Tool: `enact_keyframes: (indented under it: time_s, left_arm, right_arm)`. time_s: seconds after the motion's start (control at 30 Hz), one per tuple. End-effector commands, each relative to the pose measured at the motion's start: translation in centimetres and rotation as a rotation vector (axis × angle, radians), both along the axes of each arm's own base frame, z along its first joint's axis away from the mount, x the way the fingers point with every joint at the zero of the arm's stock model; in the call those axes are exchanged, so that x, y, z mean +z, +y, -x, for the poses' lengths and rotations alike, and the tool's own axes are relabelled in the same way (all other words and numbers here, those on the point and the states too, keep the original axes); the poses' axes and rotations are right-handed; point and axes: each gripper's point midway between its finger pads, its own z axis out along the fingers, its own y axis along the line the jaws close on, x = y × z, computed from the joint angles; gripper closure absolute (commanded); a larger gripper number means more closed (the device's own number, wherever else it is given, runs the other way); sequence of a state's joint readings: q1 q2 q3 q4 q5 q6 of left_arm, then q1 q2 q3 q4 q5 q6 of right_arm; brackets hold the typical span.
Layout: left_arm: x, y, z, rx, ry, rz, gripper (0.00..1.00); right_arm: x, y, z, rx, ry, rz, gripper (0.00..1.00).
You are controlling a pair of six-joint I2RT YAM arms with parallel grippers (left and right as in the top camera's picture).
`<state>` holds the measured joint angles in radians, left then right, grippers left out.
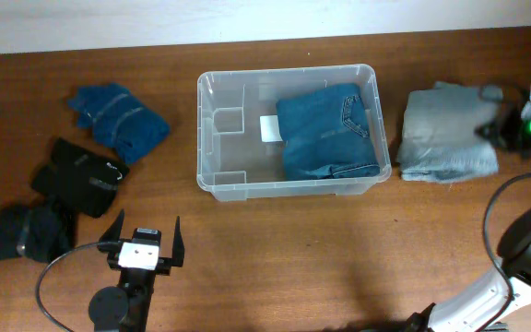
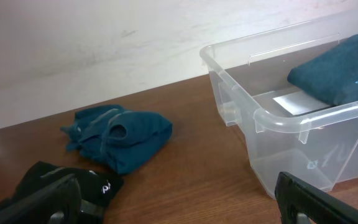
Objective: Pack container
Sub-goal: 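Grasp the light grey-blue folded jeans with the right gripper, then carry the light jeans with the right gripper and lower into the bin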
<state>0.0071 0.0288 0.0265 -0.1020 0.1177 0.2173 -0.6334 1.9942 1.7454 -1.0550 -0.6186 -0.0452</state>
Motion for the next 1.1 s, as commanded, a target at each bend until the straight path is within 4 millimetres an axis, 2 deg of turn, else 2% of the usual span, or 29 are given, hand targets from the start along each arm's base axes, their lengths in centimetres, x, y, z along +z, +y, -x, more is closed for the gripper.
enact_keyframes:
  time_s: [0.0, 0.13, 0.27, 0.43, 0.5, 0.57, 0.7, 0.83, 0.9, 1.07]
  left_arm:
    - [-0.1, -0.3, 0.1, -0.019, 0.007, -0.006, 0.01]
    - [-0.1, -0.3, 0.1, -0.019, 0.007, -0.006, 0.01]
    - [-0.1, -0.3, 0.1, -0.019, 0.007, -0.006, 0.01]
    - [-0.1, -0.3, 0.1, -0.019, 0.007, -0.007, 0.01]
    - [-0.1, -0.3, 0.1, -0.019, 0.007, -0.006, 0.01]
    - [-0.1, -0.3, 0.1, -0.019, 0.007, -0.006, 0.01]
    - [-0.1, -0.3, 0.1, -0.019, 0.007, -0.006, 0.01]
    - [-0.1, -0.3, 0.1, -0.019, 0.007, -0.006, 0.01]
    - [-0.1, -0.3, 0.1, -0.019, 0.007, -0.007, 0.01]
    - [-0.1, -0.3, 0.1, -0.019, 0.007, -0.006, 0.01]
  right_arm:
    - [10.4, 3.0, -2.5, 0.093, -0.189, 0.112, 0.96]
    - [16.3, 6.2, -2.9, 0.152, -0.25, 0.192, 0.96]
    - [22.2, 9.4, -2.2, 0.163, -0.328, 0.228, 0.96]
    - [27.7, 13.1, -1.1, 0.123, -0.416, 0.221, 0.96]
    - [28.9, 14.9, -0.8, 0.126, -0.44, 0.192, 0.96]
    - [29.4, 17.0, -0.7, 0.139, -0.44, 0.153, 0.96]
    - [28.6, 20.7, -0.4, 0.158, -0.378, 0.074, 0.96]
    - [26.8, 23.2, -0.2, 0.111, -0.274, 0.061, 0.96]
    - [25.8, 25.1, -0.1, 0.129, -0.24, 0.078, 0.96]
    - [23.2, 28.5, 0.2, 0.195, -0.171, 0.142, 0.96]
